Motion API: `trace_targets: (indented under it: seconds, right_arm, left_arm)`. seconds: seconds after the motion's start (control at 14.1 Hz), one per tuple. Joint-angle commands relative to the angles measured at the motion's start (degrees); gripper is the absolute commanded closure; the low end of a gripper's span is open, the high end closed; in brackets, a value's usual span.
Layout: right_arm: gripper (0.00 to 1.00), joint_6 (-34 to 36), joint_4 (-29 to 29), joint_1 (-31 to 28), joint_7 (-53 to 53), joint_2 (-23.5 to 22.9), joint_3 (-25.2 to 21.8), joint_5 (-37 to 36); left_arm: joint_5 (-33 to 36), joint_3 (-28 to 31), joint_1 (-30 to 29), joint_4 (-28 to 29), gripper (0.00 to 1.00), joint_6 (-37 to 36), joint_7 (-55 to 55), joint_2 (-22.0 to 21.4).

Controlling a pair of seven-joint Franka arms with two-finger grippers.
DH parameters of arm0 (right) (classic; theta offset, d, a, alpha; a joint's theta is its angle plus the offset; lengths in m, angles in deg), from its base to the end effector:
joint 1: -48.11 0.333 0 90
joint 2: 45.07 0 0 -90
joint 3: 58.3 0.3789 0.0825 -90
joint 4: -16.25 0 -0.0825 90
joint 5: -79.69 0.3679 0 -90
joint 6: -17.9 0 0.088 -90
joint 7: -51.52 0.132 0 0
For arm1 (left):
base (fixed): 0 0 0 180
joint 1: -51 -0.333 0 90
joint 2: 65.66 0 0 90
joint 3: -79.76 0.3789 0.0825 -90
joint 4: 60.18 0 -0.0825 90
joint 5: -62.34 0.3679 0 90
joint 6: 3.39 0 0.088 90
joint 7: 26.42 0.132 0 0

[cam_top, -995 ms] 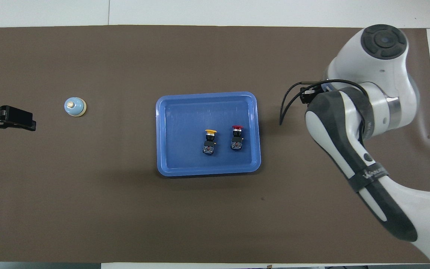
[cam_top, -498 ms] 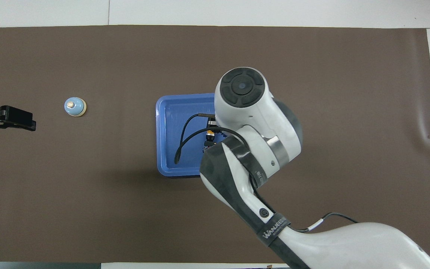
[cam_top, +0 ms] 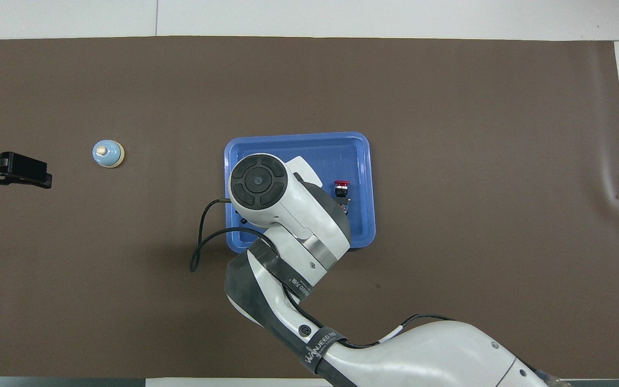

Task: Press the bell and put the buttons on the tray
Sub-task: 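Carry the green button with the right gripper into the tray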

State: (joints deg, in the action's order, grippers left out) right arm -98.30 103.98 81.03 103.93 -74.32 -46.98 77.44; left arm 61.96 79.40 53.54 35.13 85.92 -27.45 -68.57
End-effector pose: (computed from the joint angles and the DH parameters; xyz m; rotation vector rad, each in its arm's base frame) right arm 0.5260 0.4742 0.4020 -3.0943 0.2319 0.0744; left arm 0.5142 -0.0270 0.6461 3.1356 -0.0510 -0.0849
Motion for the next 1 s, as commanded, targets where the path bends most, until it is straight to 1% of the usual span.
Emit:
trace_targets:
  seconds: [0.0,0.14,0.21,0.43,0.71,0.78,0.85,0.92]
  right_arm:
    - [1.00,-3.3,0.5,0.9,-0.3,-0.7,-0.3,0.2]
    - [1.00,-8.4,3.1,1.8,-0.3,-1.4,-0.3,-0.1]
    - [1.00,-9.7,3.1,2.6,-0.2,-2.6,-0.3,-0.8]
    - [1.00,-10.5,3.1,2.6,-0.4,-3.5,-0.3,-2.4]
    - [1.00,-11.5,3.7,2.6,-0.6,-3.6,-0.3,-2.3]
    - [0.78,-11.7,3.7,2.5,-0.6,-3.7,-0.3,-2.3]
    - [0.01,-11.7,3.8,2.6,-0.5,-3.6,-0.3,-2.3]
    - [0.00,-11.2,3.8,2.6,-0.3,-3.6,-0.3,-2.3]
  left_arm:
    - [-0.8,0.3,-0.1,-0.3,0.00,-0.7,-0.4,0.0]
    - [-0.8,0.3,-0.1,-0.3,0.00,-0.7,-0.4,0.0]
    - [-0.8,0.3,0.0,-0.3,0.00,-0.7,-0.4,0.0]
    - [-0.8,0.3,0.0,-0.3,0.00,-0.7,-0.4,0.0]
    - [-0.8,0.3,-0.1,-0.3,0.00,-0.7,-0.4,0.0]
    - [-0.8,0.3,-0.1,-0.3,0.00,-0.7,-0.4,0.0]
    - [-0.8,0.3,-0.1,-0.3,0.00,-0.7,-0.4,0.0]
    - [-0.8,0.3,0.0,-0.3,0.00,-0.7,-0.4,0.0]
